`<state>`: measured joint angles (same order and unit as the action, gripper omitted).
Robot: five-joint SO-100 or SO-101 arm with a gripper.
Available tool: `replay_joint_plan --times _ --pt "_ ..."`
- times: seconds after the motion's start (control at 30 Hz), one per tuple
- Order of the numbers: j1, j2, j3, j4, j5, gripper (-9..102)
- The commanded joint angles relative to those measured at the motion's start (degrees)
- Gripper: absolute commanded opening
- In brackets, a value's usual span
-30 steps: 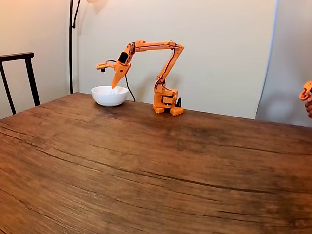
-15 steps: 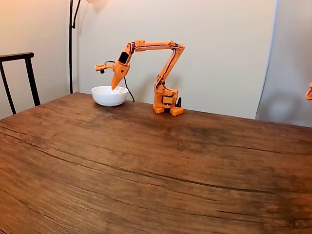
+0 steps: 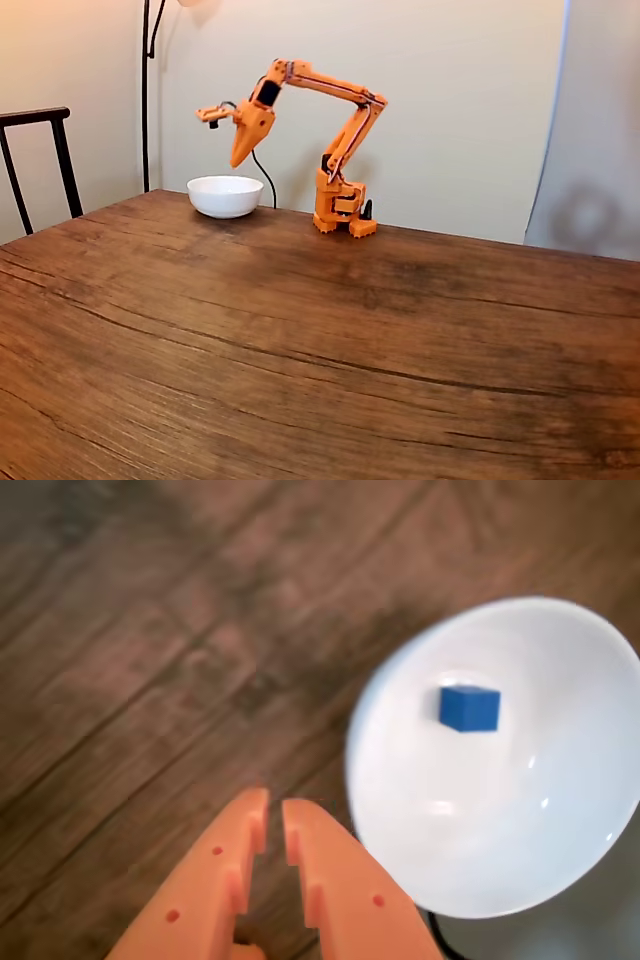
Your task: Grasp the cube and drop it in the bowl
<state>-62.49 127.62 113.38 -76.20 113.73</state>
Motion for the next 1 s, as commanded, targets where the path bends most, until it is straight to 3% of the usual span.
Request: replay_joint_plan --times 0.0,0.23,0.57,0.97 --pt "5.54 5.10 -1.76 -2.81 -2.72 -1" --pt "20.65 11.34 -1.67 -5.98 -9.84 -1" --pt "39.55 13.10 0.44 -4.57 -11.25 -1" --pt "48.69 16.52 19.95 13.62 -12.48 -1"
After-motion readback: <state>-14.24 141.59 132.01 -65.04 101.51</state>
